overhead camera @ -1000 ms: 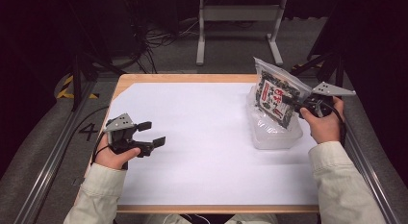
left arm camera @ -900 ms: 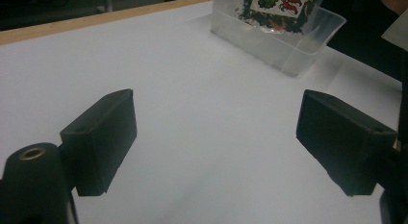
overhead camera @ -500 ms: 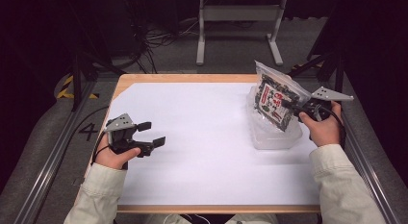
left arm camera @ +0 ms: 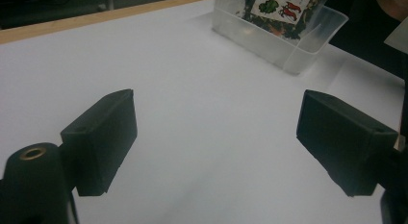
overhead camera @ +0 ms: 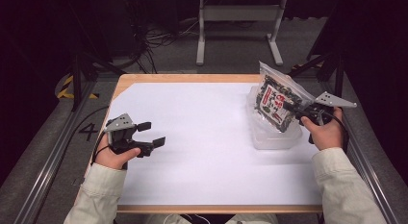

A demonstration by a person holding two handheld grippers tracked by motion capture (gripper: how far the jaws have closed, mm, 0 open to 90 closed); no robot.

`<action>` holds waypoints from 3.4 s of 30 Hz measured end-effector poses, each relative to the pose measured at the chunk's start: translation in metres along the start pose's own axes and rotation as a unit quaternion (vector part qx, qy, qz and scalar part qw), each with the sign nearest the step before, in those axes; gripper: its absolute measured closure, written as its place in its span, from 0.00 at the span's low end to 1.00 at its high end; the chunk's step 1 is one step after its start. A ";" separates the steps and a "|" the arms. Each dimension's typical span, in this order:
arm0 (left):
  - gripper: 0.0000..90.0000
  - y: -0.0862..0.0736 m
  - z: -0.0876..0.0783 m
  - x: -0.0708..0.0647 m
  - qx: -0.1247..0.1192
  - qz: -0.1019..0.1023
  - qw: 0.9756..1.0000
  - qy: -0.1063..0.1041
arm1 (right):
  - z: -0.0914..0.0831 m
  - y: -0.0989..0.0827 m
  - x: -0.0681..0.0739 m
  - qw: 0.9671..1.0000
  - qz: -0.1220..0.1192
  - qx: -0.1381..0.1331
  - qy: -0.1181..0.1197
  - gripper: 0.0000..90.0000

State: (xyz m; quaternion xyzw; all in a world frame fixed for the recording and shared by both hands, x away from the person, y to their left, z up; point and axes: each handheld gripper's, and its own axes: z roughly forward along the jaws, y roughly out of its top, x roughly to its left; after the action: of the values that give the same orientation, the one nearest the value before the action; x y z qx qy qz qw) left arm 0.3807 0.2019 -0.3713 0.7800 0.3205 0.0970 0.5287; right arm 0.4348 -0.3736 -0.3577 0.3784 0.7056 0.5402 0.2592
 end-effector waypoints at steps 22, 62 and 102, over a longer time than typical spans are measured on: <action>0.16 -0.004 0.003 0.002 0.004 -0.004 1.000 0.004 | -0.009 0.008 -0.006 1.000 0.015 -0.023 -0.013 0.36; 0.16 -0.047 -0.028 -0.006 -0.039 0.027 0.999 0.008 | -0.082 -0.002 0.069 0.998 -0.040 -0.057 0.008 0.24; 0.12 -0.081 -0.013 -0.006 -0.045 0.027 0.998 0.024 | -0.025 -0.093 0.117 0.995 -0.056 0.006 0.081 0.24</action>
State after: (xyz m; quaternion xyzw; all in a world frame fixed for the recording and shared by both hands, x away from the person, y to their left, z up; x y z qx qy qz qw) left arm 0.3375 0.2269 -0.4366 0.7610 0.3076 0.1442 0.5527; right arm 0.3245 -0.3047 -0.4353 0.2949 0.7478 0.5489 0.2290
